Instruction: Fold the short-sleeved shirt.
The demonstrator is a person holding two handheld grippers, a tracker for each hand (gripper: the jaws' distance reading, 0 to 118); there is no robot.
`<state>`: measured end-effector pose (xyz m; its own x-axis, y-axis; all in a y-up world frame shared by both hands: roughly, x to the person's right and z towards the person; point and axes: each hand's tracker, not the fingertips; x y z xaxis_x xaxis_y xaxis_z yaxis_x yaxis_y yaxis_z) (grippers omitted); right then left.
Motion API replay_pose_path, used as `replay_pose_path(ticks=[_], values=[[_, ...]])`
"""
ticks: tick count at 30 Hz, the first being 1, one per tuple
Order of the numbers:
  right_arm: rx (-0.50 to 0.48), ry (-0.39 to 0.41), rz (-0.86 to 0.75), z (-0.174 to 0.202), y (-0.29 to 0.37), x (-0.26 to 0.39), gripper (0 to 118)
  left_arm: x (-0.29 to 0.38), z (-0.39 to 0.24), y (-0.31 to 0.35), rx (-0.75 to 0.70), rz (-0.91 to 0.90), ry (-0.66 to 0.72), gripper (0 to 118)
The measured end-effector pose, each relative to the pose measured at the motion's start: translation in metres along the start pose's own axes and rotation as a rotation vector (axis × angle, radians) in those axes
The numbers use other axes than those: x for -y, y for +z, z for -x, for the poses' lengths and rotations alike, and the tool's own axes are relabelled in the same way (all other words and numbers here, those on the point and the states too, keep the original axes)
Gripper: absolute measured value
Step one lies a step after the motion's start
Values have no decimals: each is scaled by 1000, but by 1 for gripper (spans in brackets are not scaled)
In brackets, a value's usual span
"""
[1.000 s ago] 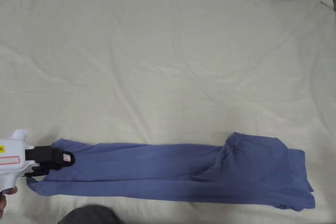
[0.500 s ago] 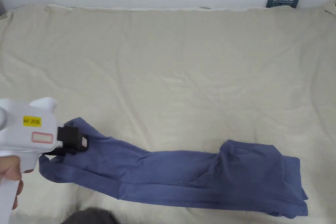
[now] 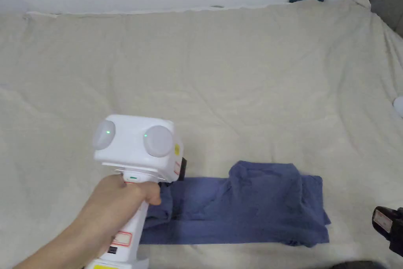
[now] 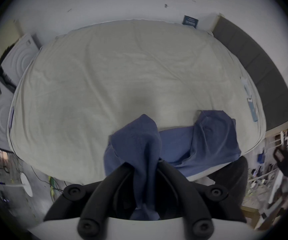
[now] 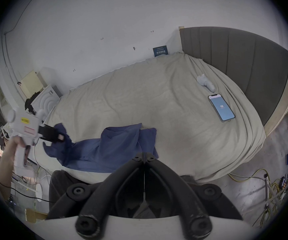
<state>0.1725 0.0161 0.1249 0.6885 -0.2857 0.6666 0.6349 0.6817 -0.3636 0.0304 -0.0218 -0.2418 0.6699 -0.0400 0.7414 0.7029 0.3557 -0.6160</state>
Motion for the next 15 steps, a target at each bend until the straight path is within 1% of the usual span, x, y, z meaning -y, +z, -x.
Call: replay_pose_path(ticks=[1,2,3,4,5,7,8,9,10,11,12,13,14,15], values=[[-1,-5,5,-1,-2,1,0,-1,-15,-14,-23,3,-24,28],[0,-13,10,-2,-4,3,0,2,-32,-26,-14,-28,-36,67],[2,-20,16,-3,-6,4,0,3,-47,-37,29,-37,-68,118],[7,-30,31,-5,-9,5,0,6,-63,-45,79,-16,-90,115],[13,-42,42,-6,-10,5,0,10,-78,-39,131,-24,-121,108],[15,-60,48,-10,-12,7,0,11,-87,-34,251,-16,-10,108],[12,-65,51,-11,-11,7,0,13,-84,-28,296,-29,13,108],[11,-68,52,-11,-12,7,0,0,-68,-10,316,-47,13,108],[10,-67,53,-10,-11,8,0,-1,-59,-1,306,-58,33,106],[11,-65,54,-9,-12,9,0,-2,-43,9,294,-44,24,92],[10,-65,55,-9,-13,9,0,2,-26,19,287,-48,30,52],[-1,-69,58,-9,-14,9,0,7,-7,21,262,-95,36,16],[-16,-75,61,-6,-15,11,0,12,10,24,199,-124,48,0],[-22,-80,65,-5,-17,12,0,16,23,22,127,-139,60,0]])
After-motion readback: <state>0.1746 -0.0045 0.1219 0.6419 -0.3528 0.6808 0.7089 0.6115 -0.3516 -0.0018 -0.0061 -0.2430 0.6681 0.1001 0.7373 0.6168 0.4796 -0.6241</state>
